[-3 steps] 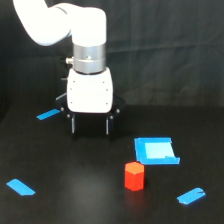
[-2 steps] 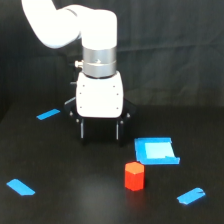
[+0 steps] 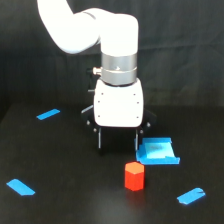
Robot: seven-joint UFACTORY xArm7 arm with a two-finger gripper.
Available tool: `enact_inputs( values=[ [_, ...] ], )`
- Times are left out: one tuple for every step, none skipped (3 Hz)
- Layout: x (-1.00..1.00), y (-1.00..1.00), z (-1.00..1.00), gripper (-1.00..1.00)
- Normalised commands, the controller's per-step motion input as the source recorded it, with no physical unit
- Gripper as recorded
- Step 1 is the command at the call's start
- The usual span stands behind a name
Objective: Pick up the red object from the table
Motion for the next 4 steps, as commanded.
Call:
enact_inputs(
  values=[
    [0.40,-0.80,0.11,0.98],
    [0.14,-0.82,-0.01,0.87],
    [0.04,-0.81,-0.10,1.00],
    [0.00,-0.49,-0.15,0.80]
  ],
)
